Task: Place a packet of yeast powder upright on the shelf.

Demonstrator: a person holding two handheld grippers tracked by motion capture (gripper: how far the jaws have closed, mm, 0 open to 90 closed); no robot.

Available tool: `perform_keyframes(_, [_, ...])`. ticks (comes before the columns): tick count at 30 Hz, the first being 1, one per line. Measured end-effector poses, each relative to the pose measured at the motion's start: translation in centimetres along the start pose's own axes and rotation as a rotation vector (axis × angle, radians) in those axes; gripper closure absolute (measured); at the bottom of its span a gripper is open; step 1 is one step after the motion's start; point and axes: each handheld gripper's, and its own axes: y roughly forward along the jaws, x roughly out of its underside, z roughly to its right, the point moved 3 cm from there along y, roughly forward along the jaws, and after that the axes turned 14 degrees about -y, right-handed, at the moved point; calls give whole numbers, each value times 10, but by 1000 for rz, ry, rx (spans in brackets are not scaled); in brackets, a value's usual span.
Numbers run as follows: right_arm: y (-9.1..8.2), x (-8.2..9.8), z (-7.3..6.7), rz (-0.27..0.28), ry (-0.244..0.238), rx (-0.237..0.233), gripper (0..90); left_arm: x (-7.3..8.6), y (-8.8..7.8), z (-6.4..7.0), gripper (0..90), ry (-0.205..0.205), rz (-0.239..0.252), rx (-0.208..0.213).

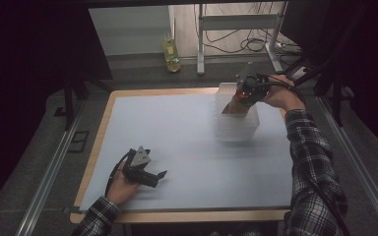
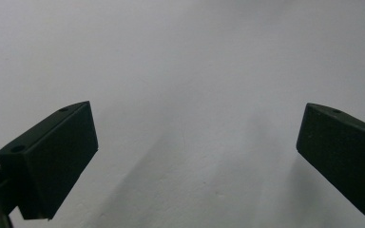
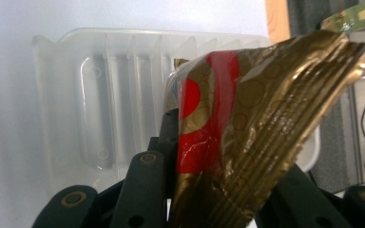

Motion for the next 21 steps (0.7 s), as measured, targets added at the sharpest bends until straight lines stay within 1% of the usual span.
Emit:
perform_keyframes(4, [17, -6, 1, -19, 4, -22, 722, 0, 0, 0, 2, 5, -4, 0])
perform_keyframes(8, [26, -12, 4, 21, 38, -15, 704, 0, 0, 1, 2, 10, -7, -1])
perform_keyframes(11, [24, -13, 5, 34, 73, -27, 658, 0, 0, 1, 2, 9, -4, -1])
perform_keyframes(12, [23, -12, 5, 43, 80, -24, 621, 0, 0, 1, 2, 8, -3, -1])
perform_keyframes(13, [20, -13, 5, 58, 92, -10, 585, 0, 0, 0, 2, 7, -3, -1])
perform_keyframes(15, [17, -13, 4, 83, 107, -4, 557, 0, 0, 1, 2, 8, -3, -1])
perform_keyframes(16, [16, -13, 4, 87, 116, 0, 533, 0, 0, 1, 2, 10, -4, -2])
perform_keyframes(17, [15, -13, 4, 90, 121, 19, 504, 0, 0, 1, 2, 11, -4, -2])
perform_keyframes(18, [13, -13, 2, 92, 140, 25, 491, 0, 0, 2, 2, 12, -5, -3])
perform_keyframes(20, [12, -13, 2, 87, 139, 27, 478, 0, 0, 2, 2, 14, -7, -3])
perform_keyframes(21, [11, -13, 1, 91, 147, 28, 470, 0, 0, 2, 2, 13, -7, -4])
